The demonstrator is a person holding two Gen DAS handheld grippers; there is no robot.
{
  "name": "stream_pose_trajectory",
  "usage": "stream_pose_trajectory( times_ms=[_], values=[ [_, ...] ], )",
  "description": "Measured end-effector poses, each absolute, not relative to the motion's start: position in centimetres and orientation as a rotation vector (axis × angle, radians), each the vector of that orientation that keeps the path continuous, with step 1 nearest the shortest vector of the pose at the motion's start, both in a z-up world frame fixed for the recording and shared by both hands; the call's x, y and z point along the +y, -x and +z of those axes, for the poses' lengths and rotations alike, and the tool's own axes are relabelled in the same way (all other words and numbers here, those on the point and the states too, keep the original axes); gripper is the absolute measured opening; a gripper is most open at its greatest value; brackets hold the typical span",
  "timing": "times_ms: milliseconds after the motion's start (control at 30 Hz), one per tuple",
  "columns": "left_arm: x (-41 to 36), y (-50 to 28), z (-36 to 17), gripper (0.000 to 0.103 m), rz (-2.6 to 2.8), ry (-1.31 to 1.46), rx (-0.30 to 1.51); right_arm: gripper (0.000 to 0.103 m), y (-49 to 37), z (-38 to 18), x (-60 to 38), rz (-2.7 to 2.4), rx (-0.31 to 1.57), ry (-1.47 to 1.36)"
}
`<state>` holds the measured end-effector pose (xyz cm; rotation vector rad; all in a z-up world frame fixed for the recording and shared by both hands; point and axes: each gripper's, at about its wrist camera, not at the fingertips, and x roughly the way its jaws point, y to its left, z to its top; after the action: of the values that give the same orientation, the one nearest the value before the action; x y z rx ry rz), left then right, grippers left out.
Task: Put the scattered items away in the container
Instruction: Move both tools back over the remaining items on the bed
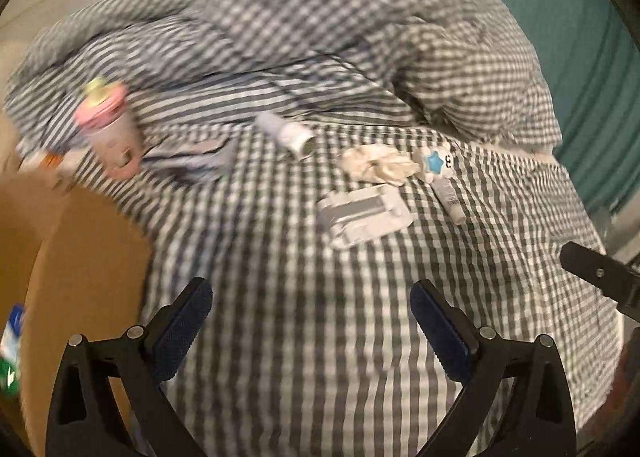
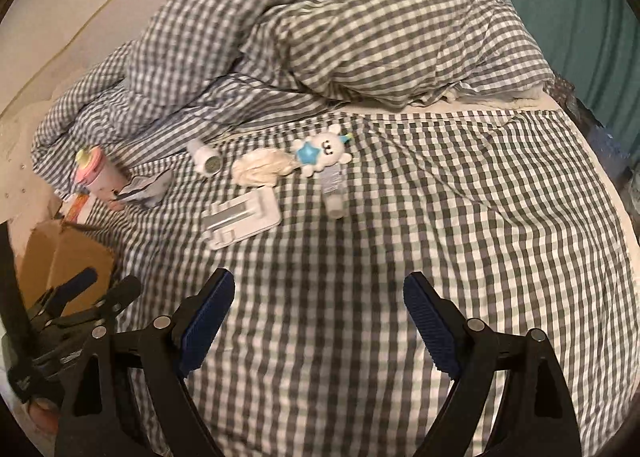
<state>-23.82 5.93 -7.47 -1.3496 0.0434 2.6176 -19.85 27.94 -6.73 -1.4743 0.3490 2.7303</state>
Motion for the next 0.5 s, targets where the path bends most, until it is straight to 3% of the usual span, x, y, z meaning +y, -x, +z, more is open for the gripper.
stream_pose_trajectory(
  times_ms=[200,500],
  values=[
    [8.9,28.7,-11.6,0.102,2.567,1.364,0.153,0.086,23.0,-8.7,28.3,2.720,0.352,1.520],
    [10.7,32.6,-17.0,0.102,2.475,1.405,0.085,0.086,30.8,-10.6,28.2,2.687,0.381,1.529]
  ],
)
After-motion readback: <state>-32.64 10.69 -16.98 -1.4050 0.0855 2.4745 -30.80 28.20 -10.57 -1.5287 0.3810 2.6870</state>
